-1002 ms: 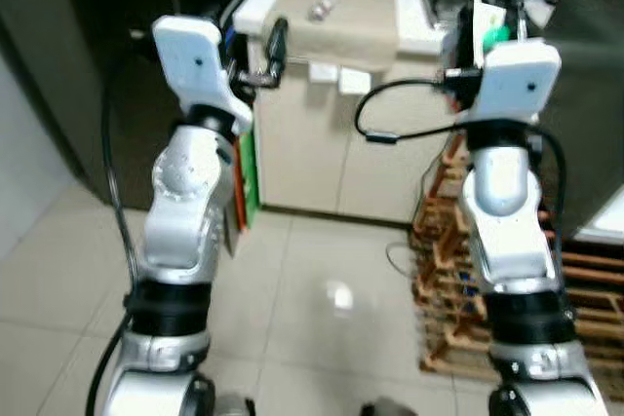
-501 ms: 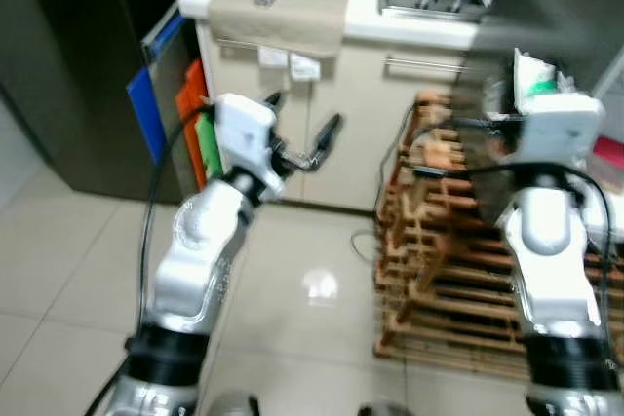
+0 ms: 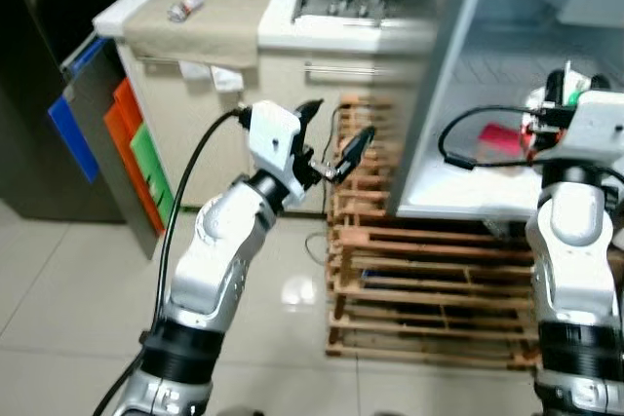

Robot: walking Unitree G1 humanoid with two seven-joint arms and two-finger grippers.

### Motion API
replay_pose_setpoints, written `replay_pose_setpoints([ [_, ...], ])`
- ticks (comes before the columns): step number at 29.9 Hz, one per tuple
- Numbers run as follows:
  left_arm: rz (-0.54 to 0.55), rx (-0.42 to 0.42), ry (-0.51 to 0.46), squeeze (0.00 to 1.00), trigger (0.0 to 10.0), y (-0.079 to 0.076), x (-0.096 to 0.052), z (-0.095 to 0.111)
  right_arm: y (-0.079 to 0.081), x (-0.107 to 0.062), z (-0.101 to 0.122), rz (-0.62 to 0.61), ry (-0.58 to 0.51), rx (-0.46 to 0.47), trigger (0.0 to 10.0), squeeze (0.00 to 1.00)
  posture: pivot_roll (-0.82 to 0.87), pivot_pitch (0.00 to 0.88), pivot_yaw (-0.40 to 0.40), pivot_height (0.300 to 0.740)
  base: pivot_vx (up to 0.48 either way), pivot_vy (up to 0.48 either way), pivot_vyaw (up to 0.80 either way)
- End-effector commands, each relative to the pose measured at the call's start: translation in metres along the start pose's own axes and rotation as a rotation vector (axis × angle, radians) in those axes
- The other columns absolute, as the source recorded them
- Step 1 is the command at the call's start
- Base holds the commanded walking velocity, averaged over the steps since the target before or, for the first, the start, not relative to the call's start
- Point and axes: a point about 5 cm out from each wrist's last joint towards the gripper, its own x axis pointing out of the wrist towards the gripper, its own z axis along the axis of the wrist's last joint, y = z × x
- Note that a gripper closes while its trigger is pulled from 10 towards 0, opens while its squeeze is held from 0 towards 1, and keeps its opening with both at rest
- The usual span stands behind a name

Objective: Restocking fridge

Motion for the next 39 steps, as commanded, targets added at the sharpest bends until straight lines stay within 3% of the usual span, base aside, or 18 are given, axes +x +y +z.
replay_pose_setpoints([
  [1,0.031,0.003,0.011,0.0,10.0,0.004,0.001,0.0,0.014,0.003,-0.008,0.073,0.063,0.037,10.0,0.0,-0.05,0.0,0.004,0.711,0.0,0.0,0.0],
  [4,0.011,0.005,0.014,0.0,10.0,0.001,0.001,0.001,0.022,0.005,-0.018,0.094,0.13,0.104,10.0,0.0,-0.04,0.0,0.001,0.711,0.0,0.0,0.0],
  [7,-0.091,0.029,0.016,0.0,10.0,-0.011,0.0,0.003,0.026,0.006,-0.027,0.096,0.195,0.148,10.0,0.0,-0.03,0.0,-0.001,0.711,0.0,0.0,0.0],
  [9,-0.198,0.017,0.044,0.0,10.0,-0.024,0.003,-0.001,0.029,0.009,-0.033,0.087,0.213,0.114,10.0,0.0,-0.01,0.0,-0.011,0.711,0.0,0.0,0.0],
  [11,-0.226,0.015,0.054,0.0,10.0,-0.028,0.003,-0.001,0.031,0.009,-0.034,0.091,0.222,0.093,10.0,0.0,-0.01,0.0,-0.007,0.711,0.0,0.0,0.0],
  [12,-0.235,-0.023,0.056,0.0,10.0,-0.033,0.002,-0.001,0.035,0.009,-0.036,0.111,0.232,0.07,10.0,0.0,-0.01,0.0,-0.002,0.711,0.0,0.0,0.0],
  [17,-0.243,-0.106,0.074,0.0,10.0,-0.047,-0.004,-0.002,0.045,0.005,-0.039,0.118,0.228,0.09,10.0,0.0,-0.01,0.053,0.006,0.711,0.0,0.0,0.0],
  [19,-0.256,-0.133,0.081,0.0,10.0,-0.058,-0.014,0.0,0.05,0.002,-0.038,0.115,0.222,0.093,10.0,0.0,0.01,0.124,0.012,0.711,0.0,0.0,0.0],
  [21,-0.259,-0.15,0.087,0.0,10.0,-0.06,-0.016,-0.001,0.053,0.003,-0.038,0.115,0.221,0.09,10.0,0.0,0.01,0.124,0.012,0.711,0.0,0.0,0.0],
  [25,-0.321,-0.208,0.128,0.0,10.0,-0.074,-0.04,0.0,0.077,0.006,-0.021,0.163,0.146,0.014,10.0,0.0,0.03,0.224,0.004,0.711,0.0,0.0,0.0],
  [27,-0.334,-0.208,0.15,0.0,10.0,-0.074,-0.045,-0.001,0.084,0.008,-0.016,0.182,0.117,-0.011,10.0,0.0,0.03,0.24,0.001,0.711,0.0,0.0,0.0],
  [28,-0.339,-0.21,0.194,0.0,10.0,-0.073,-0.054,-0.004,0.093,0.009,-0.01,0.205,0.084,-0.066,10.0,0.0,0.04,0.262,-0.005,0.711,0.0,0.0,0.0],
  [34,-0.277,-0.274,0.265,0.0,10.0,-0.078,-0.078,-0.002,0.094,0.008,0.001,0.14,0.018,-0.109,10.0,0.0,0.04,0.339,-0.003,0.711,0.0,0.0,0.0],
  [39,-0.277,-0.295,0.289,0.0,10.0,-0.087,-0.088,0.001,0.101,0.012,0.007,0.132,-0.025,-0.128,10.0,0.0,0.05,0.37,0.007,0.711,0.0,0.0,0.0],
])
